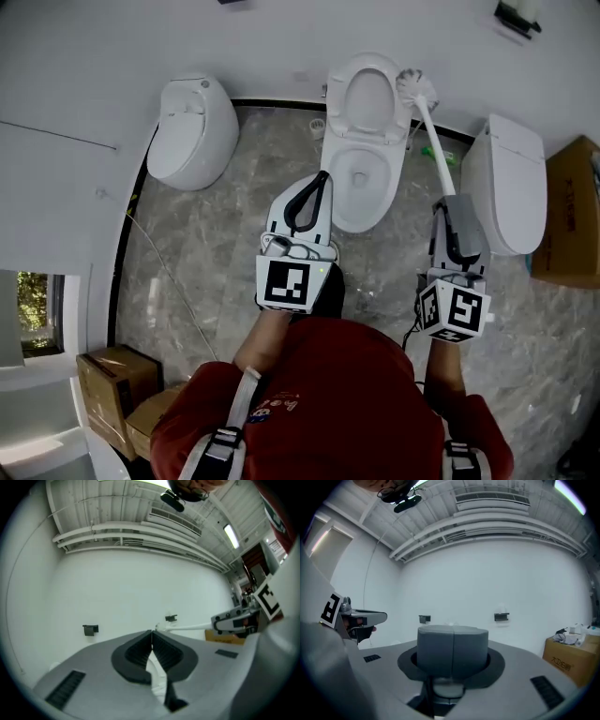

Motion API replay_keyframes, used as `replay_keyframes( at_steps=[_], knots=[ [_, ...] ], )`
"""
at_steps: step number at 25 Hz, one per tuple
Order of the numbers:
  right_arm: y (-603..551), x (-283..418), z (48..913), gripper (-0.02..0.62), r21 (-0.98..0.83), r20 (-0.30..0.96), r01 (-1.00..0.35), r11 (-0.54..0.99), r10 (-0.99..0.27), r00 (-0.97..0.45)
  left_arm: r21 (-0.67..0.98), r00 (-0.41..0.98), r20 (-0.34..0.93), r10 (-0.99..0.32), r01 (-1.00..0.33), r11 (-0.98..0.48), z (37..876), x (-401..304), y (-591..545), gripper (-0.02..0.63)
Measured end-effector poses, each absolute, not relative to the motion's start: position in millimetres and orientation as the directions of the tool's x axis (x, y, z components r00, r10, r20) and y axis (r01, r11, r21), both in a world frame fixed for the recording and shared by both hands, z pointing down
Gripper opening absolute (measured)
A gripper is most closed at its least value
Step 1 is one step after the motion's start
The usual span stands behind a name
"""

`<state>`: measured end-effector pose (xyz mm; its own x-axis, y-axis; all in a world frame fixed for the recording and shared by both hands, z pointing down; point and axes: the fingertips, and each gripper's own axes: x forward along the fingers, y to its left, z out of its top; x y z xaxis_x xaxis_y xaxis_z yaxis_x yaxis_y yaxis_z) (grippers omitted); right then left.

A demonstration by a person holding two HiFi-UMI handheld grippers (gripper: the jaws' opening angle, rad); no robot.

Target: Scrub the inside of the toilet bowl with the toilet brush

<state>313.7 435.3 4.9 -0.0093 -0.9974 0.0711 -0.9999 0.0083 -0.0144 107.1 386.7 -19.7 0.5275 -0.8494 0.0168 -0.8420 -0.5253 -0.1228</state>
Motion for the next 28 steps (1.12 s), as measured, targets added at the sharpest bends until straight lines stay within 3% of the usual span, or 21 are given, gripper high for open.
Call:
replay_keyframes(
  at_steps=[8, 16, 22, 28],
  knots=[
    [284, 259, 24, 0.149, -0.002, 0.177, -1.000, 0.031, -0.984, -0.031, -0.064, 0.556, 0.071, -0.828, -0.826, -0.560, 4, 66, 237, -0.002],
    [212, 250, 88, 0.149, -0.005, 0.348, -0.999, 0.044, -0.936, -0.043, -0.004, 0.590, 0.170, -0.789, -0.800, -0.599, 70, 75, 158, -0.002],
    [205, 257, 209, 0.149, -0.061, 0.551, -0.996, 0.057, -0.830, -0.082, 0.040, 0.593, 0.306, -0.745, -0.790, -0.612, 187, 99, 142, -0.002],
    [229, 268, 399, 0.149, -0.096, 0.755, -0.993, 0.072, -0.644, -0.120, 0.109, 0.557, 0.486, -0.674, -0.803, -0.585, 344, 112, 151, -0.003]
  ],
)
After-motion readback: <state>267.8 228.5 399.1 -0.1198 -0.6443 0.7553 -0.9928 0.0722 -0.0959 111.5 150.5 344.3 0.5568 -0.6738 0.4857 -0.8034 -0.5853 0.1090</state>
